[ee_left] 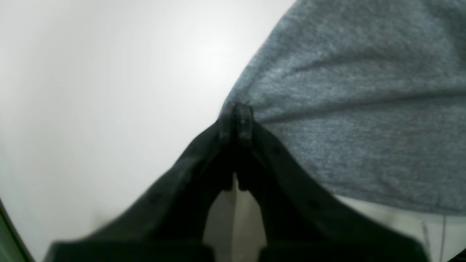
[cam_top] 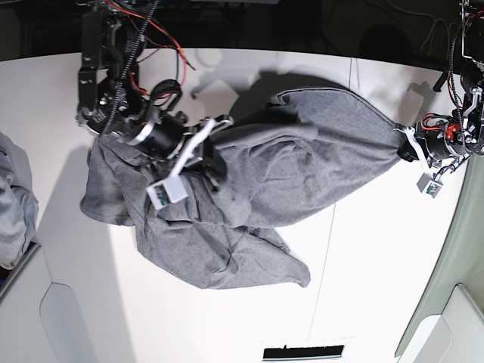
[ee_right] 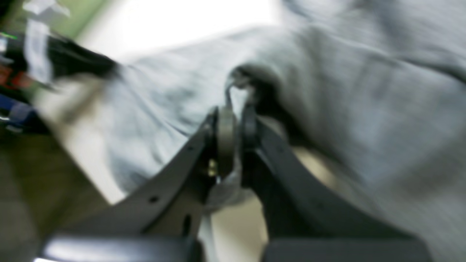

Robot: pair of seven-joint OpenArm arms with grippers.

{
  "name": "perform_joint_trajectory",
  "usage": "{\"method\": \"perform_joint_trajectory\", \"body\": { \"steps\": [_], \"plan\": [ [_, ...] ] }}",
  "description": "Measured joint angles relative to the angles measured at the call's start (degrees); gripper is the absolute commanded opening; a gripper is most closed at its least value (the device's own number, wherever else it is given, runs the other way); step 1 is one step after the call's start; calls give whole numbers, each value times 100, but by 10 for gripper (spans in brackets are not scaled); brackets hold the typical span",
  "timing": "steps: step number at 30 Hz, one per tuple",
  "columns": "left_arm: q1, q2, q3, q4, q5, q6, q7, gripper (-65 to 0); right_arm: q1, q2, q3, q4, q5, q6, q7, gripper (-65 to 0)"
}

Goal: Layout the t-shirt on the table in an organized manner, then fold the t-shirt properly
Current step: 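Regrasp the shirt edge with the right gripper and stretch it outward, then regrasp the shirt with the left gripper and pull it apart from right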

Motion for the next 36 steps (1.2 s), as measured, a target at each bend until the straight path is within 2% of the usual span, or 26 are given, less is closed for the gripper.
{"method": "perform_joint_trajectory", "body": {
  "steps": [3, 6, 8, 10, 15, 18, 21, 27, 28, 30, 33, 36],
  "plan": [
    [0, 4, 0, 0, 31, 4, 9, -633, -332, 326, 378, 387, 376, -20, -79, -650],
    [2, 0, 0, 0, -345, -155, 203, -633, -673, 501, 737, 688, 826, 2, -160, -631],
    [4, 4, 0, 4, -678, -356, 354, -633, -933, 551, 975, 737, 1029, 7, -247, -486],
    [31, 26, 0, 26, -852, -452, 398, -633, -1226, 557, 1207, 739, 1016, 0, -275, -426],
    [28, 31, 7, 33, -907, -452, 396, -633, -1823, 584, 1947, 728, 1088, 0, -136, -425],
    [26, 31, 4, 33, -774, -452, 389, -633, -1943, 579, 2393, 728, 1506, 0, -72, -425],
    [26, 31, 7, 42, -468, -470, 280, -633, -1939, 573, 2872, 728, 1615, 0, -66, -425],
    [7, -179, 7, 50, 127, 92, 28, -632, -1600, 636, 3327, 728, 1749, -26, 70, -425],
    [-4, -258, 7, 50, 122, 107, 37, -623, -1491, 636, 3307, 723, 1751, -44, 81, -425],
    [-72, -407, 7, 50, 98, 155, 50, -534, -1235, 636, 3128, 590, 1517, -20, 160, -425],
    [-264, -612, 7, 52, -693, 35, 352, -417, -839, 636, 2728, -13, 1064, -170, 417, -425],
    [-352, -745, -4, 264, -1707, -367, 697, -409, -376, 719, 2308, -719, 852, -173, 476, -425]
  ]
}}
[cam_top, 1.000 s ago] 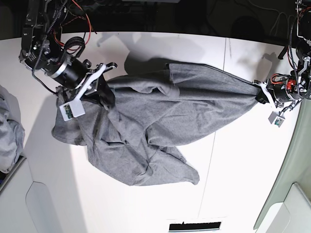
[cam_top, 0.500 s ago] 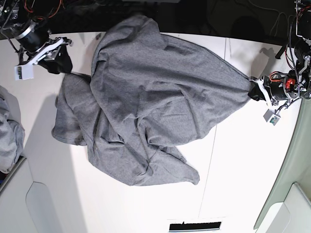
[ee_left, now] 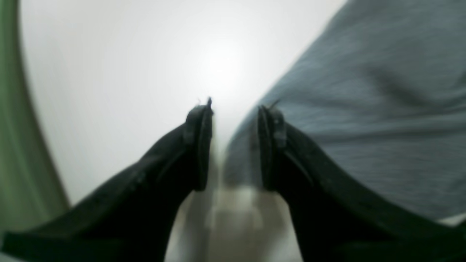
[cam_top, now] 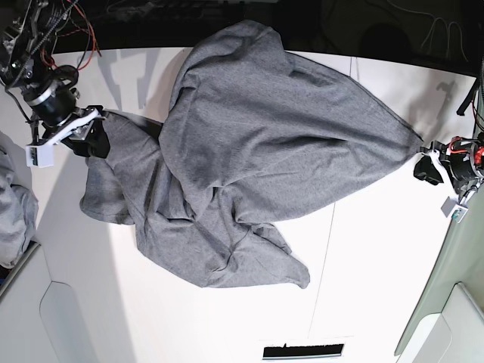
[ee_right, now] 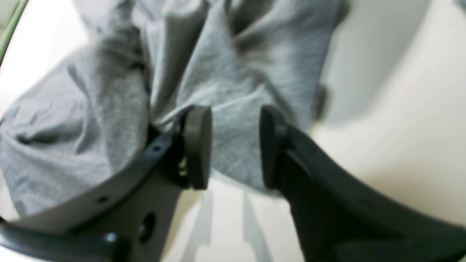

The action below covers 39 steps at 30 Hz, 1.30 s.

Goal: Layout the t-shirt on the table in an organized manner, then fold the t-shirt properly
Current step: 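Regrasp the shirt with the left gripper and pull it apart from right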

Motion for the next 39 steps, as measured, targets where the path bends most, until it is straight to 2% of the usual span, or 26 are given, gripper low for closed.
{"method": "perform_joint_trajectory", "body": {
  "steps": [3, 5, 7, 10, 12, 15, 17, 20, 23, 27, 33, 36, 39],
  "plan": [
    [96, -11, -4, 472, -977, -621, 413, -410, 492, 7, -254, -557, -450, 7, 243, -427],
    [249, 101, -9, 901, -1412, -643, 490, -410, 754, 4, -293, -879, -603, -79, 319, -427],
    [470, 306, -4, 1274, -1464, -643, 507, -410, 960, 13, -295, -1172, -713, -232, 341, -452],
    [734, 798, 2, 1447, -1246, -645, 516, -411, 1224, 142, -293, -1567, -920, -269, 667, -520],
    [793, 1163, 2, 1401, -754, -643, 498, -414, 1436, 240, -286, -1810, -1010, -317, 835, -572],
    [774, 1552, 0, 1145, -153, -643, 247, -506, 1757, 339, -284, -2238, -1263, -297, 855, -650],
    [778, 1685, 0, 898, 66, -645, 42, -560, 1915, 378, -284, -2549, -1320, -258, 855, -650],
    [776, 1694, -2, 531, 409, -636, -232, -582, 2026, 389, -286, -2911, -1362, -59, 855, -650],
    [721, 1696, -11, 247, 778, -450, -474, -582, 2028, 415, -400, -3176, -1390, 11, 739, -650],
    [474, 1589, -9, -66, 1102, -120, -723, -582, 1919, 715, -461, -3268, -1386, 44, 645, -650],
    [267, 1110, -24, -323, 1331, 33, -774, -582, 1381, 1349, -442, -3250, -372, 55, 487, -650],
    [120, 1058, -22, -348, 1434, 55, -649, -582, 1139, 1453, -415, -3235, 70, 68, 422, -650],
    [-70, 1054, -13, -363, 1617, 92, -643, -582, 831, 1471, -284, -3082, 402, 214, 284, -650]
  ]
}}
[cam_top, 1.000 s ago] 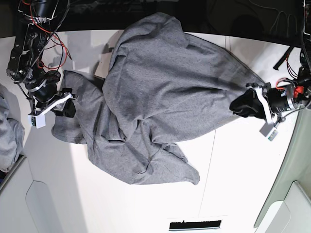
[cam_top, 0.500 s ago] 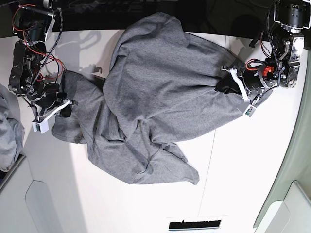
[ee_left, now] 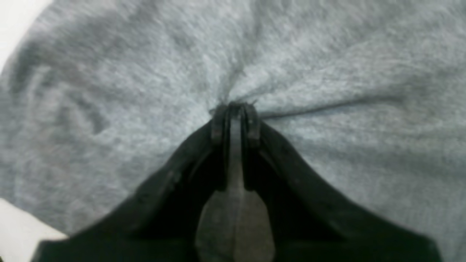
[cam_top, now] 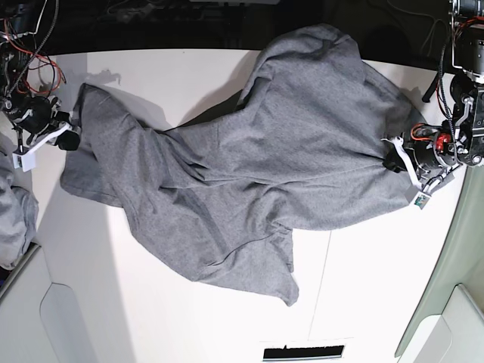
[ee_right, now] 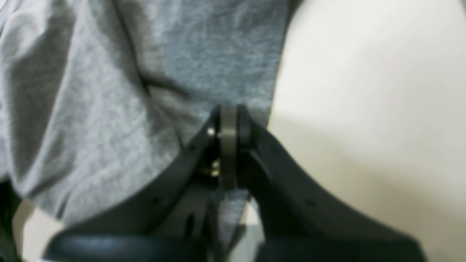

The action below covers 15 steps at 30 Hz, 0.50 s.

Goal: Layout the t-shirt on the table in an organized manner, then fold the t-shirt properly
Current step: 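Regrasp the shirt with the left gripper and pull it apart from right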

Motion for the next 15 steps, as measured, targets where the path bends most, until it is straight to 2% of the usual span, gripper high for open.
{"method": "perform_joint_trajectory", "body": {
  "steps": [5, 7, 9, 10, 13, 15],
  "plan": [
    [-114, -9, 2, 4, 24, 24, 20, -581, -691, -35, 586, 616, 533, 166, -302, -650],
    [-98, -17, 2, 4, -127, 22, 44, -581, -874, -33, 815, 922, 680, 151, -343, -650],
    [-70, -31, 2, 133, -420, -138, 83, -573, -872, -20, 940, 1263, 754, 151, -485, -650],
    [-72, -24, 2, 247, -586, -177, 133, -560, -813, -17, 955, 1438, 767, 151, -605, -629],
    [-87, -24, 2, 780, -1165, -323, 365, -492, -745, -31, 944, 1904, 890, 199, -1014, -443],
    [-90, -24, 2, 1161, -1552, -330, 535, -484, -780, -33, 938, 2046, 957, 256, -1250, -398]
  ]
}}
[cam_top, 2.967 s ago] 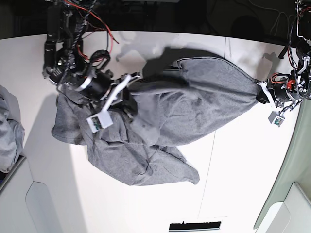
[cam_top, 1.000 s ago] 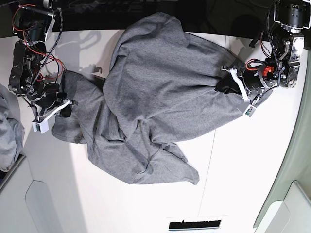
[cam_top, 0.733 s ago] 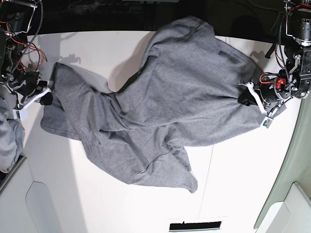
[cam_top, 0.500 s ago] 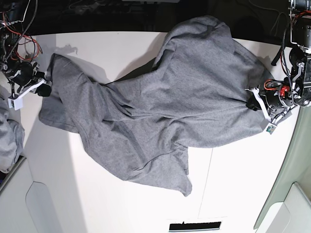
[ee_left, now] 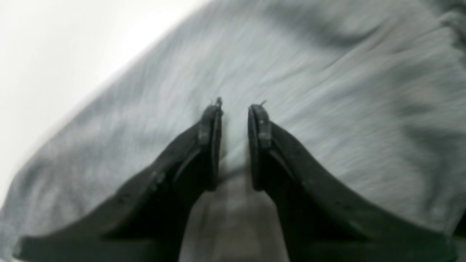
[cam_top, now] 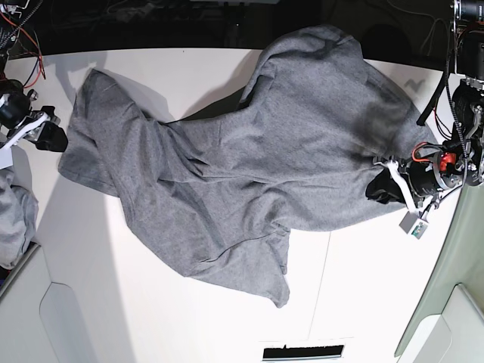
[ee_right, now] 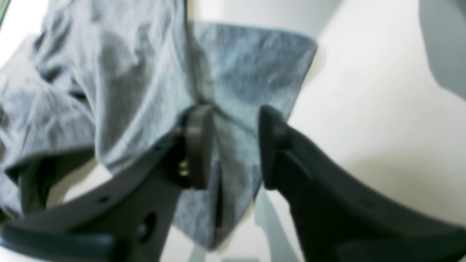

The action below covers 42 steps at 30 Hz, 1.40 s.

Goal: Layout the t-shirt on the table in an organized manner, then fold the t-shirt properly
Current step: 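Regrasp the shirt with the left gripper and pull it apart from right, then grasp the shirt edge with the right gripper and drag it outward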

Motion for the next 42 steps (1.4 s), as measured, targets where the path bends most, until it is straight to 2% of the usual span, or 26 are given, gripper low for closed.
{"method": "perform_joint_trajectory", "body": {
  "steps": [2, 5, 8, 10, 13, 16, 17, 18, 21, 22, 25, 27, 29, 33, 38, 42],
  "plan": [
    [2, 2, 7, 382, -251, -85, 66, -484, -142, 2, -57, 157, 81, 37, -116, -397],
    [0, 15, 50, 608, -297, -105, 63, -484, -378, 35, -433, 315, 13, 48, -83, -392],
    [66, 46, 81, 584, -229, -103, 109, -484, -584, 28, -1078, 317, -562, 48, 146, -304],
    [109, 129, 81, 584, -232, -101, 107, -484, -675, -33, -1340, 319, -623, 28, 367, -266],
    [140, 280, 85, 584, 0, -101, 118, -484, -664, -13, -1377, 317, -654, -44, 525, -266],
    [179, 297, 87, 586, 7, -101, 107, -484, -577, 33, -1344, 319, -997, -105, 577, -269],
    [210, 289, 85, 584, 17, -101, 109, -484, -581, 33, -1342, 317, -1016, -103, 575, -286],
    [243, 291, 87, 584, 26, -98, 109, -484, -581, 28, -1344, 289, -1027, -105, 575, -332],
    [400, 289, 87, 581, 26, -101, 46, -484, -612, 0, -1440, 243, -1034, -105, 568, -556],
    [413, 291, 87, 573, 31, -101, 42, -484, -612, 0, -1471, 243, -1023, -105, 575, -594],
    [393, 304, 87, 575, 24, -98, 9, -484, -610, -2, -1504, 243, -949, -107, 748, -597],
    [400, 304, 87, 575, 24, -101, 0, -484, -612, -52, -1504, 243, -949, -105, 748, -650],
    [402, 304, 87, 575, 31, -98, 20, -484, -612, -133, -1504, 243, -946, -105, 748, -650],
    [404, 304, 87, 575, 35, -101, 20, -484, -610, -245, -1506, 275, -297, -103, 723, -650],
    [413, 304, 87, 575, 162, -101, 20, -484, -577, -269, -1506, 1130, 57, -68, 326, -650],
    [413, 302, 87, 575, 170, -98, 22, -484, -533, -273, -1506, 2129, 317, -48, 254, -650]
  ]
}}
